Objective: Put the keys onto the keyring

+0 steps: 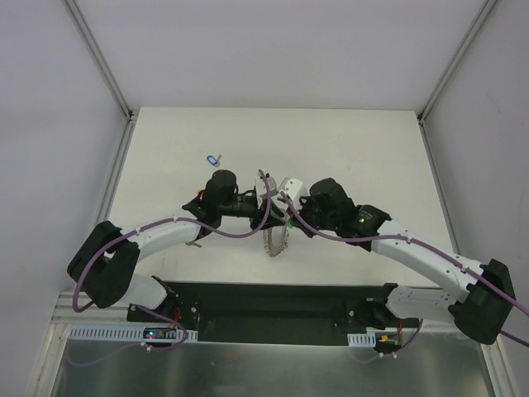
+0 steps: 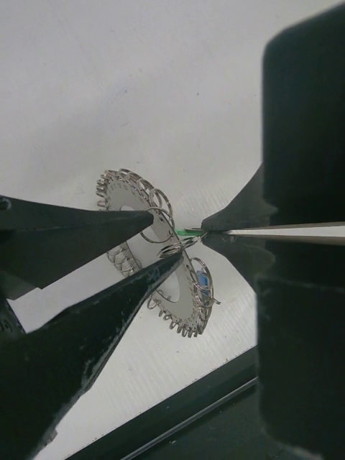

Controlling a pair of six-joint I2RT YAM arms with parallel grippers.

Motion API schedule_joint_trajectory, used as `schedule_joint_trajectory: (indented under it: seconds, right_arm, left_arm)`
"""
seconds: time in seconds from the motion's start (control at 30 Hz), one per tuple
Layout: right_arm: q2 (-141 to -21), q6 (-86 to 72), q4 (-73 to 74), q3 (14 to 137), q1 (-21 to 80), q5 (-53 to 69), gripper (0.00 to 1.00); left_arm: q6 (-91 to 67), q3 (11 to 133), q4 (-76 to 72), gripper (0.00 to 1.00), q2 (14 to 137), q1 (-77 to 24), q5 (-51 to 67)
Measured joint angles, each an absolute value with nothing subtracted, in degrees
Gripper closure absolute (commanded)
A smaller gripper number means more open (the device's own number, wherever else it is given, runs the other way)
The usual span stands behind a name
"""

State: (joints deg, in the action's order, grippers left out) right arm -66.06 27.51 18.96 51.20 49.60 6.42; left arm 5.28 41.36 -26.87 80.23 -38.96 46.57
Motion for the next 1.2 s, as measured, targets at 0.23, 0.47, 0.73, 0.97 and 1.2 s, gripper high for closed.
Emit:
schedule_joint_trajectory:
  seconds: [0.23,0.47,0.73,0.97,1.2]
  right_arm:
    - [-66.0,27.2,18.3,51.2,50.5,6.9,0.99]
    - [-65.9,27.3,18.1,51.2,50.5,6.9,0.99]
    - [-63.8,27.2,16.9,49.6,50.8,6.8,0.99]
    - [-61.6,26.5,13.6,47.3,51.2,6.6,0.99]
    - [-61.3,25.0,10.7,46.9,51.3,7.0,0.99]
  left_arm:
    - [1.9,39.0,-31.5,0.83,80.2,-39.0,45.8]
    - [0.5,38.7,-32.0,1.00,80.2,-39.1,47.7]
    - [-3.8,37.3,-33.3,1.00,78.4,-38.5,47.4]
    - [-11.6,34.7,-38.5,1.00,74.0,-37.0,45.8]
    - [-17.2,33.5,-40.8,1.00,71.5,-36.7,42.7]
